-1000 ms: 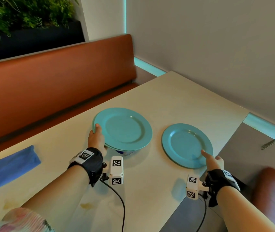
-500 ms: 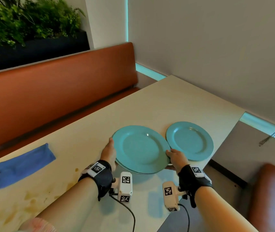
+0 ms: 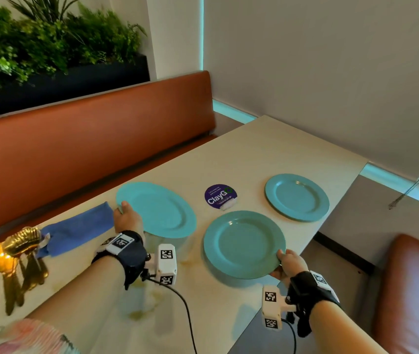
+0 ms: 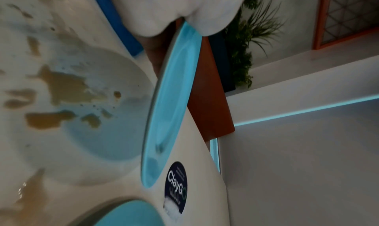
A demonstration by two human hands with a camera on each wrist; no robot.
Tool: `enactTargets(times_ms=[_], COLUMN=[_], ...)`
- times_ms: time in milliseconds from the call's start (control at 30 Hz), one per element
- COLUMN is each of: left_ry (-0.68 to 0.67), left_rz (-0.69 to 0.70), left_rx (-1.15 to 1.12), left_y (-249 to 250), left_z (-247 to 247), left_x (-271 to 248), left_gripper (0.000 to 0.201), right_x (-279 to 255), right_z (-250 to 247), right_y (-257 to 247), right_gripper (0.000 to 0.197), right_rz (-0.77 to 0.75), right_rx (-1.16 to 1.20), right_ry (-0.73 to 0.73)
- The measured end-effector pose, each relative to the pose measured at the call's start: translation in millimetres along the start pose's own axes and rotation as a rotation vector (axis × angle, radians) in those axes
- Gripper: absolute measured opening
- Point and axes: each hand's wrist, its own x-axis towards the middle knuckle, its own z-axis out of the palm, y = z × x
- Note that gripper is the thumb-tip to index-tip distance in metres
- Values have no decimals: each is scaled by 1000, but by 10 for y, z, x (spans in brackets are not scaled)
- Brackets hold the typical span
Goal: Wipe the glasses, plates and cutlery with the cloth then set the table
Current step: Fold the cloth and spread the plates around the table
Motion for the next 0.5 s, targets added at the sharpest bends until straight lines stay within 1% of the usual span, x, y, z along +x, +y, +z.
enactTargets(times_ms=[200, 267, 367, 433, 500], left_ry=[-34, -48, -75, -98, -117], left_rz=[-7, -2, -7, -3, -8], left_rx=[-130, -143, -128, -112, -103], left_y=[46, 24, -61, -93, -104], left_z=[-252, -287, -317, -333, -356], left_x=[0, -18, 3, 5, -23], left_gripper=[52, 53, 58, 58, 58], right_x=[-135, -175, -263, -286, -298], right_z=[29, 36, 55, 64, 68], right_y=[305, 354, 376, 396, 405], right_gripper=[18, 19, 24, 27, 29], right_rz=[26, 54, 93, 98, 90], right_rx=[20, 20, -41, -105, -119], right_ry=[64, 90, 72, 78, 78])
